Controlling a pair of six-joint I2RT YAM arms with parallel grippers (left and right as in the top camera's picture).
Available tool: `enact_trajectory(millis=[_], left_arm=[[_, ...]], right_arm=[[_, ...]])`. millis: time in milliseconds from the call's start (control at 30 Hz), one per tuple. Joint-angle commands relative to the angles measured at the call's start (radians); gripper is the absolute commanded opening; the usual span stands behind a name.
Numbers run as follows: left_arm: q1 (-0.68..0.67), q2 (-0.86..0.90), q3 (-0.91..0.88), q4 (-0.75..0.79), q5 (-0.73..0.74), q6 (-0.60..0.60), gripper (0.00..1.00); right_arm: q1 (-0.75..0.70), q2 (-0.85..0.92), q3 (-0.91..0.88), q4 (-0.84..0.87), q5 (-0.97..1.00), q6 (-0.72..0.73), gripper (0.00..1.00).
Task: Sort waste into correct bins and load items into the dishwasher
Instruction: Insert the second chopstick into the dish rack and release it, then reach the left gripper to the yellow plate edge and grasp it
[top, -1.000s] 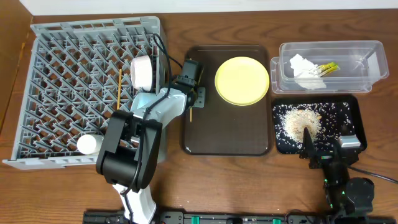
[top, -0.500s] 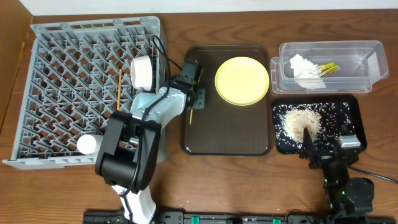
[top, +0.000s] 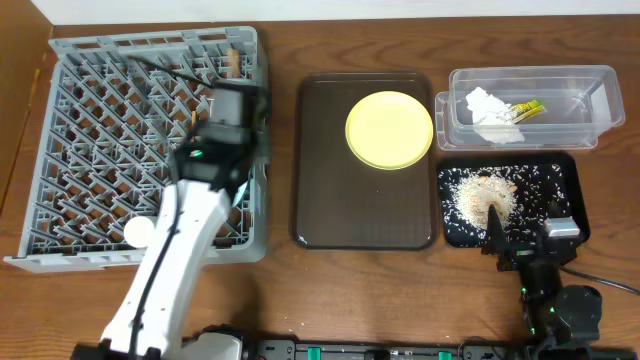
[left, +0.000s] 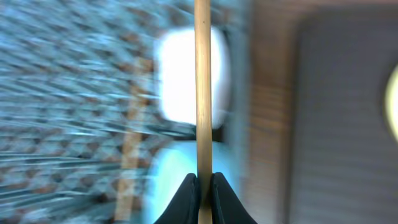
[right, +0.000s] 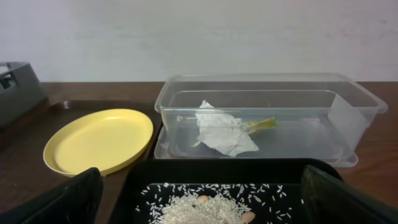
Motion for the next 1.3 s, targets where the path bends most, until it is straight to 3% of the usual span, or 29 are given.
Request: enact_trajectory(millis=[0, 233, 433, 467, 567, 600, 700, 767, 833, 933, 1100, 1267], left_arm=[[0.084, 0.027, -0.002, 0.017, -0.127, 0.151, 0.08], [0.198, 0.172, -0.005, 0.038, -0.1, 0.151, 0.08], [0.22, 0.251, -0.005, 0.082, -0.195, 0.163, 0.1], [0.219, 0.251, -0.005, 0.089, -0.195, 0.178, 0.17], [0.208, 0.23, 0.002, 0.087, -0.195, 0.192, 0.53], [0.197, 0.212, 0.005, 0.083, -0.195, 0.192, 0.59], [0.139, 0.146, 0.014, 0.072, -0.121, 0.19, 0.59], [0.079, 0.097, 0.015, 0.078, 0.032, 0.166, 0.59], [0.006, 0.069, 0.015, 0.109, 0.201, 0.096, 0.56], [-0.096, 0.093, 0.012, 0.198, 0.34, -0.04, 0.54], [-0.209, 0.249, 0.012, 0.335, 0.345, -0.234, 0.54], [-0.225, 0.468, 0.012, 0.458, 0.355, -0.386, 0.54]], right_arm=[[-0.014, -0.005, -0.004, 0.0, 0.0, -0.012, 0.99], [-0.014, -0.005, -0.004, 0.0, 0.0, -0.012, 0.99], [-0.014, -0.005, -0.004, 0.0, 0.0, -0.012, 0.99], [-0.014, -0.005, -0.004, 0.0, 0.0, -0.012, 0.99], [-0.014, -0.005, -0.004, 0.0, 0.0, -0.012, 0.99], [-0.014, -0.005, -0.004, 0.0, 0.0, -0.012, 0.99], [-0.014, -0.005, -0.004, 0.0, 0.0, -0.012, 0.99], [-0.014, -0.005, -0.004, 0.0, 0.0, -0.012, 0.99], [-0.014, -0.005, -0.004, 0.0, 0.0, -0.012, 0.99], [-0.014, -0.005, -0.004, 0.0, 0.0, -0.012, 0.99], [-0.014, -0.005, -0.004, 0.0, 0.0, -0.012, 0.99], [-0.014, -0.005, -0.004, 0.0, 0.0, -0.012, 0.99]])
